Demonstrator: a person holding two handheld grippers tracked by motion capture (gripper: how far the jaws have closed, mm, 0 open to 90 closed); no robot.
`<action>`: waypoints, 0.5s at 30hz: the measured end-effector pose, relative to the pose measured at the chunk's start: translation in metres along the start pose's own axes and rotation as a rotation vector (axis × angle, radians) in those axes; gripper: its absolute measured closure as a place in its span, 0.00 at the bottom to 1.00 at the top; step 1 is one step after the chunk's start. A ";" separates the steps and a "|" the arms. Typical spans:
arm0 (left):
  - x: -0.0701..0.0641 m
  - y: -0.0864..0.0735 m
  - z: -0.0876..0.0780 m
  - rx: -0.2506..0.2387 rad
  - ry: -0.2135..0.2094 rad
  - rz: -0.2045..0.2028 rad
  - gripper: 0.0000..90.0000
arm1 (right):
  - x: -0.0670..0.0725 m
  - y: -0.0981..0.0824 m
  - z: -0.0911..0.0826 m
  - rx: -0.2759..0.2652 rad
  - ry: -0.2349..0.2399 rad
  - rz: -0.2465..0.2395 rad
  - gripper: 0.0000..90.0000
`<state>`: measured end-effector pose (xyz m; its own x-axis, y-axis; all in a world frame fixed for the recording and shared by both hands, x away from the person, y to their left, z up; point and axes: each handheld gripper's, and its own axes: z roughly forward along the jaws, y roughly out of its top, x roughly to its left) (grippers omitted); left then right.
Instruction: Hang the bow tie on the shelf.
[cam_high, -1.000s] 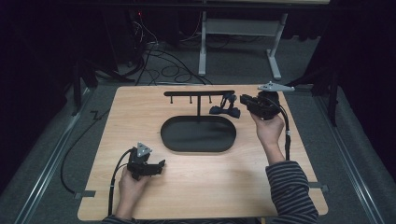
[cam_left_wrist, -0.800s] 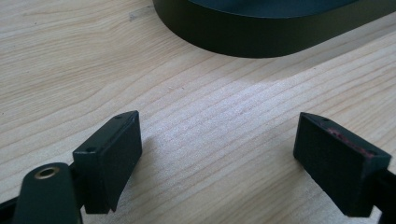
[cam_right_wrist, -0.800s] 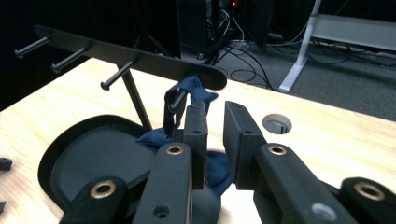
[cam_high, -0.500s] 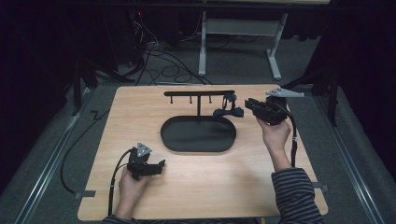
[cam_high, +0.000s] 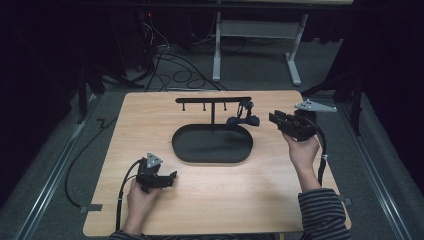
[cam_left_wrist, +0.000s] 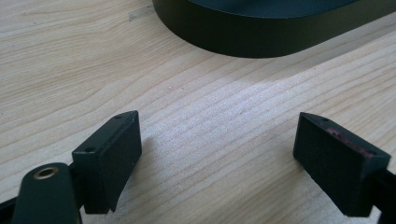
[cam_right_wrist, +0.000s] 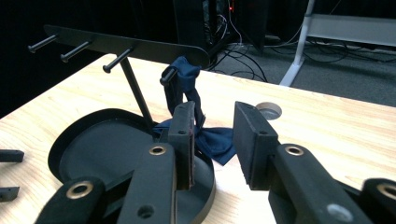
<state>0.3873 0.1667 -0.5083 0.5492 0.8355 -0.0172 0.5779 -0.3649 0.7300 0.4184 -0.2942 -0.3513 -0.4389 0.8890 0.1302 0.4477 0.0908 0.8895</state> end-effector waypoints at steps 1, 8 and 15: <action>0.000 0.000 0.000 0.000 0.000 0.000 0.17 | -0.001 -0.001 -0.001 -0.002 0.001 0.006 0.77; 0.000 0.000 0.000 0.000 0.000 0.000 0.17 | -0.005 -0.005 -0.013 -0.015 -0.002 0.013 0.74; 0.000 0.000 0.000 0.000 0.000 0.000 0.17 | -0.006 -0.008 -0.028 -0.039 0.004 0.029 0.71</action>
<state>0.3873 0.1667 -0.5083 0.5492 0.8355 -0.0171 0.5779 -0.3649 0.7300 0.3951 -0.3127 -0.3469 -0.4292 0.8894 0.1573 0.4296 0.0478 0.9017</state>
